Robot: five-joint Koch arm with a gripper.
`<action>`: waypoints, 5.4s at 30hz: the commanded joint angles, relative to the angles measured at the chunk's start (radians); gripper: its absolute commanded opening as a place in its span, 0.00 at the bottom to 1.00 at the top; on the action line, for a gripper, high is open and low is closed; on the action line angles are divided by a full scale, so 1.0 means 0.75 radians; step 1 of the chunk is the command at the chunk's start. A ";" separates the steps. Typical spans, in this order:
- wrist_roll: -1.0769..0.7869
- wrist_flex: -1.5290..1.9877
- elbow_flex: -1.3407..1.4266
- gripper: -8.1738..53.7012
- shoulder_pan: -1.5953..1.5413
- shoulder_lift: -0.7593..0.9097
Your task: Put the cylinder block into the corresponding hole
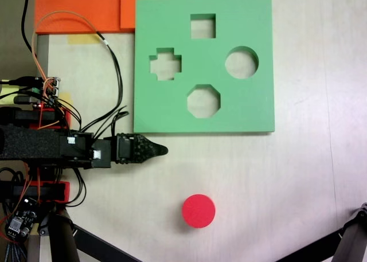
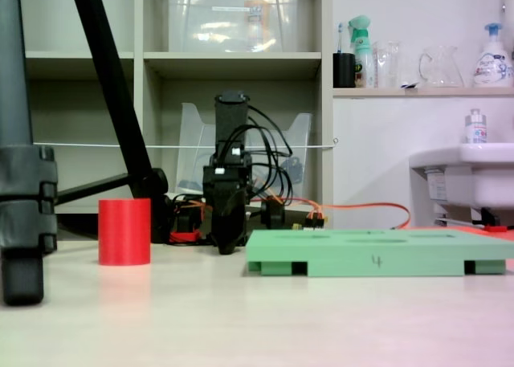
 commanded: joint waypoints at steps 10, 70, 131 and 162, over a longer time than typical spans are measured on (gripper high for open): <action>0.012 -0.008 0.092 0.70 -0.022 0.080; 2.074 -2.186 -0.699 0.97 0.571 -1.777; 1.992 -1.366 -1.583 0.40 -0.673 -1.706; 2.094 -1.344 -1.689 0.41 -0.720 -1.855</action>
